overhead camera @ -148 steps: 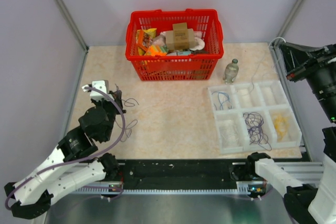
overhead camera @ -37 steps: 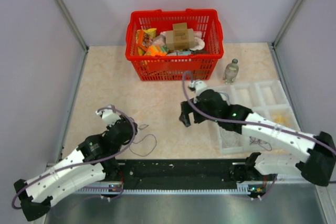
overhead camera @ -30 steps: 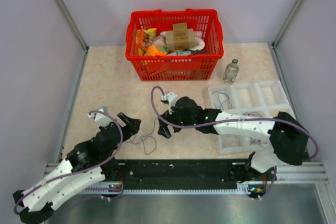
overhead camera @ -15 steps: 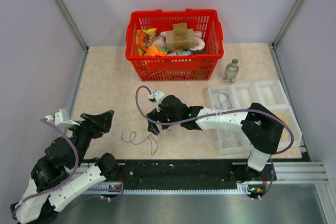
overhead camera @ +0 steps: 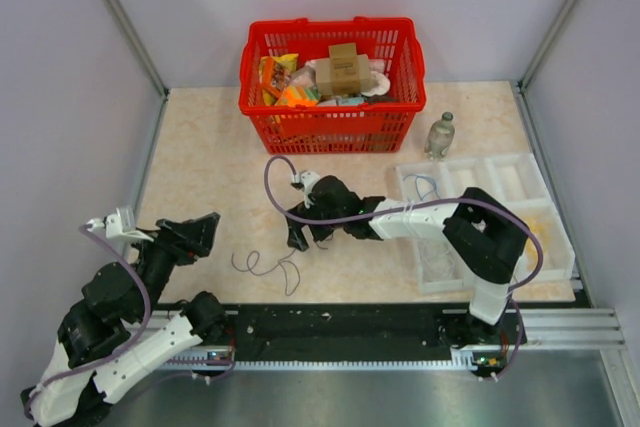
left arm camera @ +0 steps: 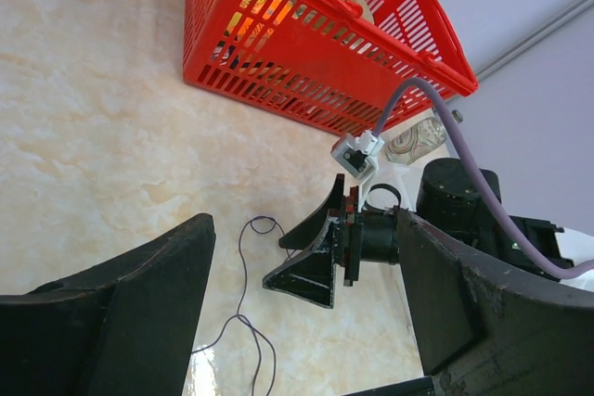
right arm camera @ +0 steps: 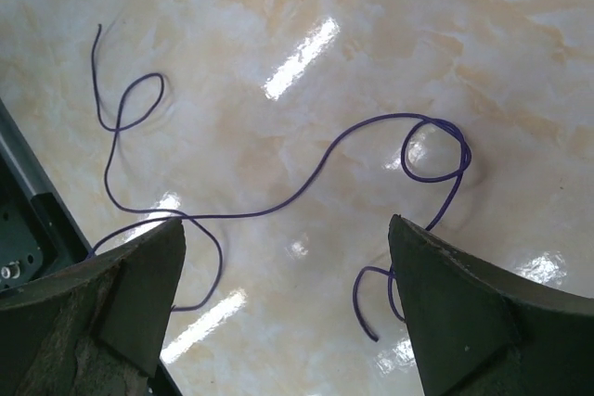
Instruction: Untangle the cables
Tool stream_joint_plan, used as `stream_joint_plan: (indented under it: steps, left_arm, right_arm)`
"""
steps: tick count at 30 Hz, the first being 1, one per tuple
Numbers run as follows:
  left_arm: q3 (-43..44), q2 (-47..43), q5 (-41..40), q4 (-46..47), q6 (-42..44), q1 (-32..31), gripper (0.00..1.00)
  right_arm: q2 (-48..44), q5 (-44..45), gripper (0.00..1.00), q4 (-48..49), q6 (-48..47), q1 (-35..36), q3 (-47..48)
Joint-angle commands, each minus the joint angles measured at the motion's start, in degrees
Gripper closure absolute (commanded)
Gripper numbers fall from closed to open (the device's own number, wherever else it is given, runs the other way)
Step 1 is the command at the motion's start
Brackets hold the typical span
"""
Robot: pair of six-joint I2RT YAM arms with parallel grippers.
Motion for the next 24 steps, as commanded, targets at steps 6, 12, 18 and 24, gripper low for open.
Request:
stream_joint_plan:
  steps: [6,12,18,24]
  left_arm:
    - [-0.43,0.21,1.65,2.09,0.30,0.00,0.17]
    - [-0.96,2.15,2.79,3.85,1.09,0.00,0.17]
    - [-1.14,3.12,3.59,4.38,1.18,0.00,0.18]
    - [-1.84,3.03,4.38,5.08,0.92,0.09,0.19]
  right_arm:
    - [-3.08,13.62,0.11,-7.13,-3.87,-0.28,-0.69]
    - [-4.67,10.99,0.12,-6.87,-9.24,-0.28,-3.16]
    - [-10.64,9.84,0.13,-4.49,-11.61,-0.28,-6.23]
    - [-13.46,10.72,0.13,-5.19,-15.22,-0.81,-7.03]
